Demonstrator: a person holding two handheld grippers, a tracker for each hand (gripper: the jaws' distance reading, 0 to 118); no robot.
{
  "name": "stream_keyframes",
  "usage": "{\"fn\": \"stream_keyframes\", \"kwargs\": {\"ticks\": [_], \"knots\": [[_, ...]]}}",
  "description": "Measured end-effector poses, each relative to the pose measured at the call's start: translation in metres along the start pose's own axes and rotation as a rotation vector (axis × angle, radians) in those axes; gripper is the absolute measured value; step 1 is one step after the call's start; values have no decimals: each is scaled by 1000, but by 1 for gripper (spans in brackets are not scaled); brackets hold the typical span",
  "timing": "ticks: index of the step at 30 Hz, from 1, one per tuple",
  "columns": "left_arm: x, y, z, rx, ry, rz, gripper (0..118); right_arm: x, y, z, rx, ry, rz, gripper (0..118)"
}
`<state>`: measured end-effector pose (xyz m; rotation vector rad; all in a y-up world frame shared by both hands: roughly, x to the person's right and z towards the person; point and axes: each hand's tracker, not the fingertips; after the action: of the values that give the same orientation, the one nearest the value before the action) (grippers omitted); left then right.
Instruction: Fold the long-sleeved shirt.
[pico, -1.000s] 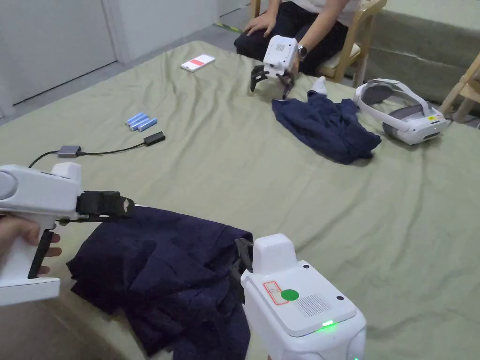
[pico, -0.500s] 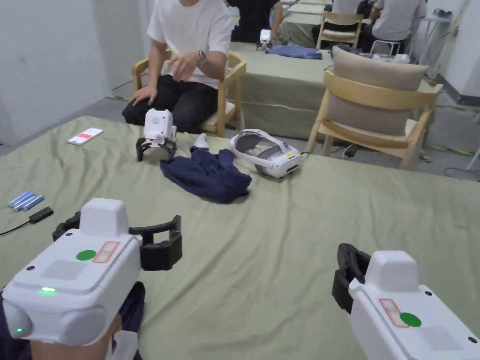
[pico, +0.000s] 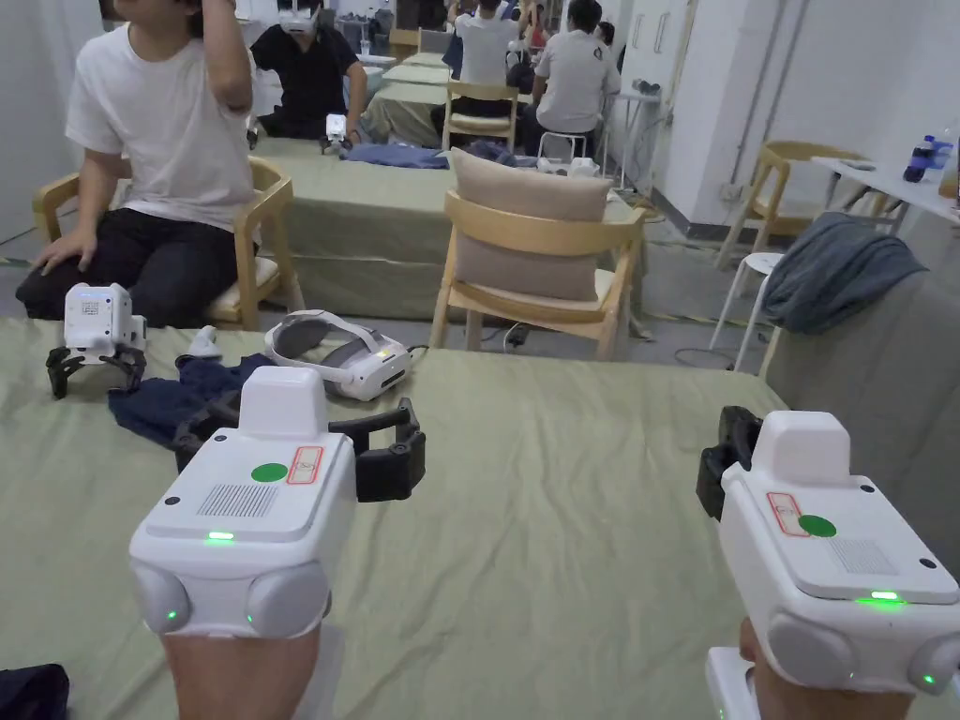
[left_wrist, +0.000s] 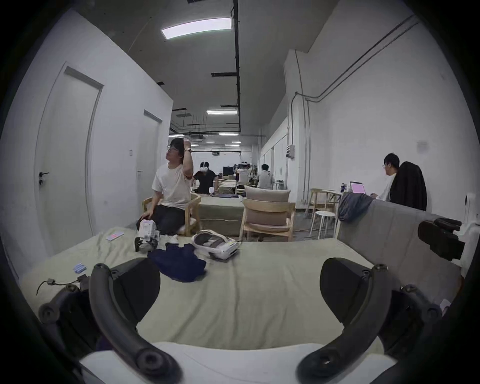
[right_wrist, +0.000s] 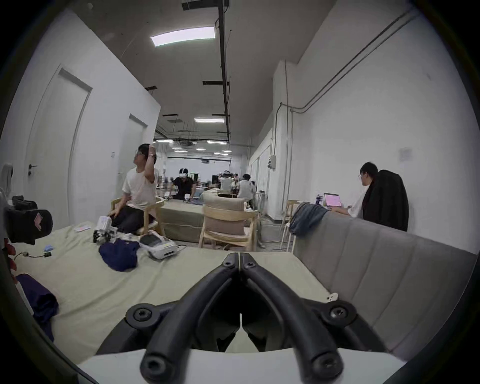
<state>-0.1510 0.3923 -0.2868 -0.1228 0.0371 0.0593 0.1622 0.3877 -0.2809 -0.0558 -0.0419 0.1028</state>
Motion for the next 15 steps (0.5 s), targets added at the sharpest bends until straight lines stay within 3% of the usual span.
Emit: {"fn": "stream_keyframes", "kwargs": {"ticks": [1, 3, 8, 10, 15], "knots": [[-3, 2, -1, -1, 1, 3, 111, 2, 1, 0, 11, 0, -8, 43], [-4, 6, 0, -4, 5, 1, 111, 1, 4, 0, 6, -10, -16, 118], [-11, 15, 0, 13, 31, -31, 111, -14, 15, 2, 25, 29, -36, 118], [-11, 18, 2, 15, 41, -38, 111, 5, 14, -4, 34, 37, -34, 118], [-15, 24, 4, 21, 52, -18, 111, 2, 17, -4, 41, 49, -31, 118]]}}
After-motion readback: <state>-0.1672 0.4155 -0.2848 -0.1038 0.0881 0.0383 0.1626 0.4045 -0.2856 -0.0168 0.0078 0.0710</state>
